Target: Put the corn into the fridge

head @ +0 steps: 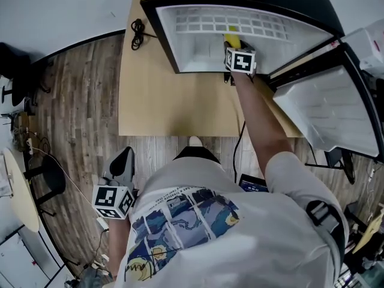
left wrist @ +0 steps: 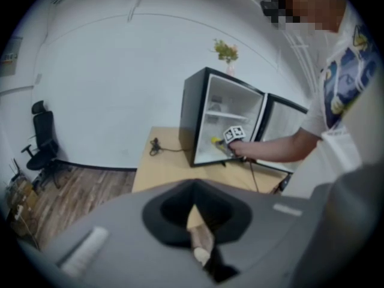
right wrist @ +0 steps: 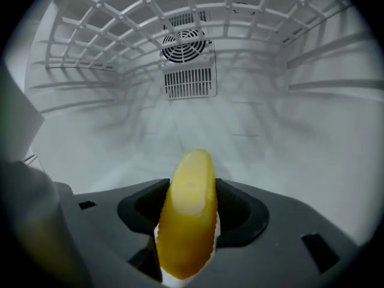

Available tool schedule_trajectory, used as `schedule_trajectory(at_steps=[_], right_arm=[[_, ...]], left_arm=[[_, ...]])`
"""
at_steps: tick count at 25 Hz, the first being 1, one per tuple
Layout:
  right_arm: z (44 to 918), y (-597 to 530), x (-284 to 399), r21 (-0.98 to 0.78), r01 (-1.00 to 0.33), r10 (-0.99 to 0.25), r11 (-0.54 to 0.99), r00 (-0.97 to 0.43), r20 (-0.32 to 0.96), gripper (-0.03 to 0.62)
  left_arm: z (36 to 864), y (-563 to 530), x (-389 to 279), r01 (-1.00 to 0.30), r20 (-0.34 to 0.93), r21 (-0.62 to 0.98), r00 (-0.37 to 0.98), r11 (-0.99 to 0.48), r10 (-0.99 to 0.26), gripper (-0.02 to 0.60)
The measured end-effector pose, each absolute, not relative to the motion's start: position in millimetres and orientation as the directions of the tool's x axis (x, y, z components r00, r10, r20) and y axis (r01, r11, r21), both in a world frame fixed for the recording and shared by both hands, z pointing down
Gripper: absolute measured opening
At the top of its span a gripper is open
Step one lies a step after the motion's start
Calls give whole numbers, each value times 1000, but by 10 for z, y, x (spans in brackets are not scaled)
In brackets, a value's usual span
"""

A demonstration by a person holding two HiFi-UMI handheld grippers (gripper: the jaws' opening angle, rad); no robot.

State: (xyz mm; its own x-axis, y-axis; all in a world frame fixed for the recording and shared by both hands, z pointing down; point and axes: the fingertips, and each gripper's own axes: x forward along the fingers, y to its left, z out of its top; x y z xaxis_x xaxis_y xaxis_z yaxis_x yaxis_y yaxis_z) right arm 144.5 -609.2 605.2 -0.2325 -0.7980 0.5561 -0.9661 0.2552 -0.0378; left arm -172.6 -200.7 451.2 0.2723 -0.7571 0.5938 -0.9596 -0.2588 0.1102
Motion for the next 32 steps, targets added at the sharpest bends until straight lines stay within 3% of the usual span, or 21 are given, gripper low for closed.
schedule_trajectory(at_steps=[19, 32], right_arm=[[6293, -6222, 1470, 32, -969, -777, 243, -175, 604, 239], [6331, -6129, 1401, 35, -948, -743, 317, -225, 630, 258]], left_arm=[[4566, -2008, -1697, -968, 602, 117, 246, -221, -759, 9], [4622, -1993, -1605, -958, 610, 142, 283, -249, -740, 9]])
